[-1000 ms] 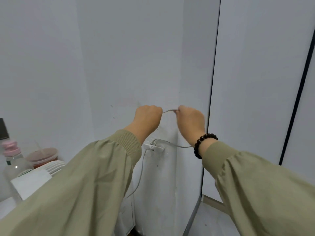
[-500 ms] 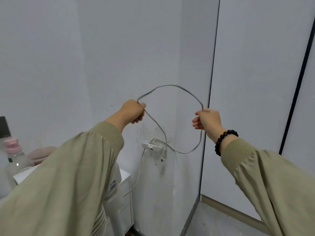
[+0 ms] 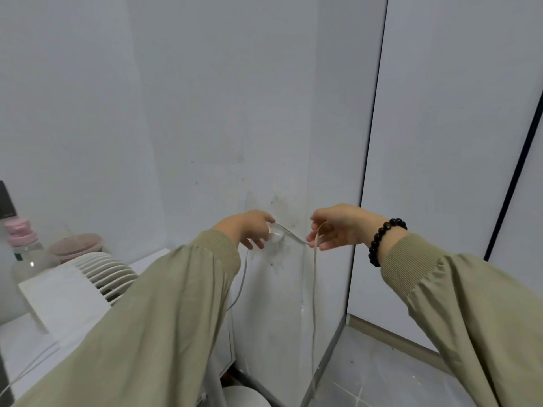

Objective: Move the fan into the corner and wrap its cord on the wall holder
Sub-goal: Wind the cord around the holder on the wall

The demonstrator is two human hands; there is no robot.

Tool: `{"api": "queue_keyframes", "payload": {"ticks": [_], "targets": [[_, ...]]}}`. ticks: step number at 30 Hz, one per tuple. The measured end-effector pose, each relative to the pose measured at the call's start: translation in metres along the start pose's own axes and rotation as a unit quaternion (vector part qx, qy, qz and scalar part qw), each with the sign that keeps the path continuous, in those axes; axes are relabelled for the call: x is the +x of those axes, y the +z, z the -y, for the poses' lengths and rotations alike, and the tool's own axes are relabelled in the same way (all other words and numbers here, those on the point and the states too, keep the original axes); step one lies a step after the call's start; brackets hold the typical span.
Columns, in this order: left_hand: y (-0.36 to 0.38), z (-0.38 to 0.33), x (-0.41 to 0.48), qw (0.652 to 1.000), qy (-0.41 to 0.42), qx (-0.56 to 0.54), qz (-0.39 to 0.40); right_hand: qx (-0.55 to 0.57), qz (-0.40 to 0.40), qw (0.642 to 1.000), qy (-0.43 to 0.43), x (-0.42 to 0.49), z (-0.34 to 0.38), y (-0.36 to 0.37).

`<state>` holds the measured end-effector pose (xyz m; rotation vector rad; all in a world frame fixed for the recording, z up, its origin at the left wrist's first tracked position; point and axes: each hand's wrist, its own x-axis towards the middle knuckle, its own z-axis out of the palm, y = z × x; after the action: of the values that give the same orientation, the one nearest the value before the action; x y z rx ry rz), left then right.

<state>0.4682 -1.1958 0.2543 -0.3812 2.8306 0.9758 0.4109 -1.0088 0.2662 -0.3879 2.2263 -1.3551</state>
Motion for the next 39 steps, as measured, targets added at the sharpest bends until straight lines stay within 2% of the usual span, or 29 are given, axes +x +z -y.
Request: {"api": "queue_keyframes", "payload": {"ticks": [3, 7, 9, 12, 16, 24, 30, 32, 34, 36, 39], "targets": [[0.009, 0.004, 0.012, 0.999, 0.016, 0.028, -0.038, -0.154, 0.002, 0.987, 0.041, 0.005, -0.01, 0.01], [0.018, 0.008, 0.024, 0.986, 0.015, 0.154, -0.063, -0.274, 0.009, 0.96, 0.06, 0.012, -0.015, 0.024], [0.021, 0.013, 0.027, 0.979, 0.021, 0.183, -0.086, -0.323, -0.024, 0.945, 0.035, 0.017, -0.019, 0.031], [0.025, 0.021, 0.032, 0.982, 0.037, 0.132, -0.132, -0.363, -0.109, 0.924, -0.056, 0.032, -0.029, 0.045], [0.026, 0.026, 0.034, 0.985, 0.064, 0.09, -0.129, -0.358, -0.163, 0.911, -0.12, 0.052, -0.043, 0.062], [0.025, 0.034, 0.039, 0.963, 0.1, 0.224, -0.11, -0.28, -0.209, 0.924, -0.154, 0.082, -0.054, 0.084], [0.029, 0.039, 0.037, 0.937, 0.159, 0.281, -0.131, -0.33, -0.275, 0.891, -0.145, 0.091, -0.061, 0.088], [0.031, 0.043, 0.04, 0.941, 0.163, 0.26, -0.141, -0.363, -0.282, 0.875, -0.152, 0.088, -0.06, 0.091], [0.028, 0.046, 0.042, 0.949, 0.158, 0.226, -0.151, -0.353, -0.28, 0.88, -0.147, 0.091, -0.06, 0.095], [0.022, 0.047, 0.043, 0.962, 0.146, 0.178, -0.148, -0.307, -0.279, 0.9, -0.134, 0.102, -0.064, 0.099], [0.01, 0.049, 0.044, 0.983, 0.081, 0.031, -0.161, -0.176, -0.271, 0.94, -0.104, 0.117, -0.073, 0.109]]}}
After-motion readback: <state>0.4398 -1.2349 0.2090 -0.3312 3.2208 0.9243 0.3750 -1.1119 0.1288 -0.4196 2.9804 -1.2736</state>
